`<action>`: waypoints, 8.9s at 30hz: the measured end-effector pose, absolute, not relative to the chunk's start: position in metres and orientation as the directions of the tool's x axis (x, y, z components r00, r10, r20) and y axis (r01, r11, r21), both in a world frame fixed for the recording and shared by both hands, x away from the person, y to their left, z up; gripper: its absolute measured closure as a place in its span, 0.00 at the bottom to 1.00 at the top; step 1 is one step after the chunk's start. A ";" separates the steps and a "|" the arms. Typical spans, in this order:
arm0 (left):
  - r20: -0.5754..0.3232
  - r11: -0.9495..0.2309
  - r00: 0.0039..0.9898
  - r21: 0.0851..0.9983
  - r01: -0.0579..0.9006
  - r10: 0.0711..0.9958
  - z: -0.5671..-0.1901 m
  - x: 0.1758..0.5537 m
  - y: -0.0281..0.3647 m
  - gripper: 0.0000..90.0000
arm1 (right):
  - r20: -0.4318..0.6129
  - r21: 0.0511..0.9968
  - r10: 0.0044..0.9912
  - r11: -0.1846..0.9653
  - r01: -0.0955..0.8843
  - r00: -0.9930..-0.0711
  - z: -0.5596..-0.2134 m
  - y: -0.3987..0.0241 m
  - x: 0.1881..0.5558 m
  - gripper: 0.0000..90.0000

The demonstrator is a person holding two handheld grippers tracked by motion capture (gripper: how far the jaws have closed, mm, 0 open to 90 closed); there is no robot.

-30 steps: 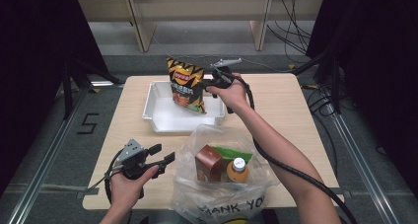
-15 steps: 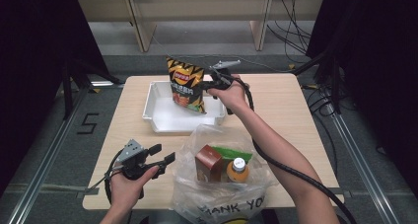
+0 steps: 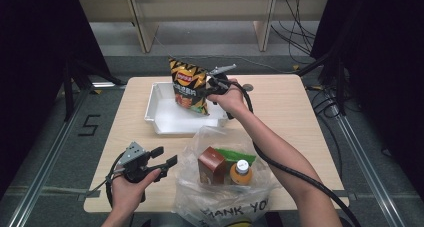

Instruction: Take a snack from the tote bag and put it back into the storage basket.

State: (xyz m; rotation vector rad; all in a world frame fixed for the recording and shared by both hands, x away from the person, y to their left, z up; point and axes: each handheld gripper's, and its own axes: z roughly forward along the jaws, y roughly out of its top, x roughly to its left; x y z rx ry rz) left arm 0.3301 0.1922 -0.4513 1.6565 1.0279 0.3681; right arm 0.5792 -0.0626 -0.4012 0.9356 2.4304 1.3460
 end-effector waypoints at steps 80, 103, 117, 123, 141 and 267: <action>-0.250 -0.048 0.596 0.898 0.438 0.763 -0.453 0.327 0.188 0.35 | 0.119 0.719 0.639 0.473 0.509 -0.760 -0.449 -0.045 0.599 0.98; -0.250 -0.054 0.602 0.896 0.440 0.758 -0.454 0.326 0.187 0.36 | 0.088 0.719 0.649 0.484 0.499 -0.756 -0.452 -0.049 0.605 0.98; -0.252 -0.055 0.603 0.895 0.443 0.757 -0.455 0.326 0.187 0.36 | 0.088 0.716 0.671 0.472 0.515 -0.736 -0.450 -0.053 0.606 0.98; -0.251 -0.056 0.604 0.895 0.443 0.757 -0.455 0.326 0.187 0.36 | 0.102 0.719 0.675 0.458 0.523 -0.731 -0.450 -0.053 0.606 0.98; -0.256 -0.052 0.606 0.896 0.442 0.753 -0.455 0.326 0.187 0.36 | 0.098 0.741 0.702 0.422 0.522 -0.706 -0.448 -0.059 0.612 0.97; -0.219 -0.057 0.604 0.913 0.404 0.766 -0.453 0.323 0.189 0.38 | 0.131 0.813 0.722 0.315 0.490 -0.680 -0.374 -0.141 0.516 0.64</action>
